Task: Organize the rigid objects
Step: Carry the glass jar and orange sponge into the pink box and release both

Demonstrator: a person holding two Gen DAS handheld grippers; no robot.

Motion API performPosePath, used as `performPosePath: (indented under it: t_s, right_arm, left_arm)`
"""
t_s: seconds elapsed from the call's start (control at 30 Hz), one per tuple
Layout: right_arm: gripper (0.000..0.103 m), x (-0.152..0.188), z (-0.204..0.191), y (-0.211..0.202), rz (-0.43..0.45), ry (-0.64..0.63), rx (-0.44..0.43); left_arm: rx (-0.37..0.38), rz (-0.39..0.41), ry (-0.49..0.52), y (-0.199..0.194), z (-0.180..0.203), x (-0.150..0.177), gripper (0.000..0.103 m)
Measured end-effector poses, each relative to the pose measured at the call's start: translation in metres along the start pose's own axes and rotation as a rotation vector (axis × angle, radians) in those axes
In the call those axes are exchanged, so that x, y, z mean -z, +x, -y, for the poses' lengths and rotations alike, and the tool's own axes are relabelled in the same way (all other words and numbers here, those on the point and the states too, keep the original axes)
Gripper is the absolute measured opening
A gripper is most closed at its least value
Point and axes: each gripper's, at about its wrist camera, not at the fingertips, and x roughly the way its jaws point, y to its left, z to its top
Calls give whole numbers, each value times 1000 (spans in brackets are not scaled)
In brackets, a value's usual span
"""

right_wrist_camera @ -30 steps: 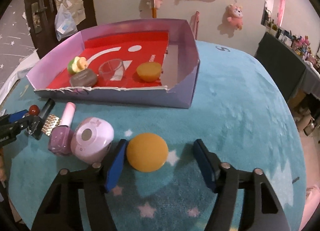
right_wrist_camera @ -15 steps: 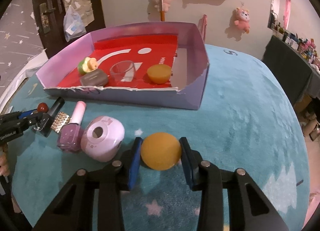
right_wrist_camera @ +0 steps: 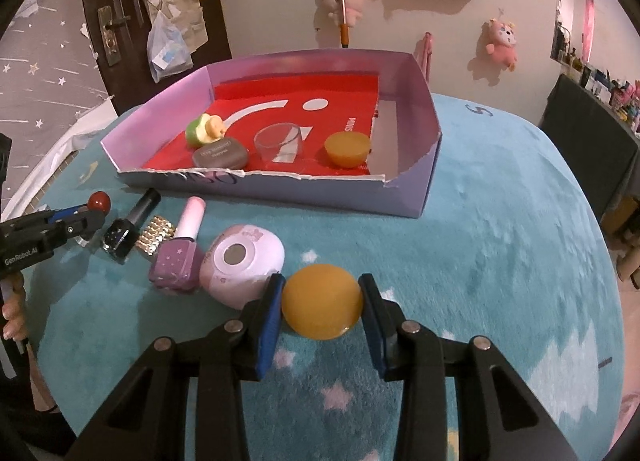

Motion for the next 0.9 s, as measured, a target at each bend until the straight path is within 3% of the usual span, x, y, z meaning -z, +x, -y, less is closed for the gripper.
performPosePath:
  t_s: [0.2,0.37,0.57,0.9]
  right_arm:
    - [40,-31,-7,-19,64,-46,-26]
    - [40,-69,-9,-19,85,-68,-36]
    - [40,-95,-7,7,-1,-66,-38]
    - [40,-112,-6,56,-246,-79,-4]
  left_arm:
    - [30,38,41,-5,13,-28,29]
    - [50,9,45,11,15,-57,29]
    - [26,-58,70,39,15,-79,29]
    - [13,-180,105,76,17,-97,29]
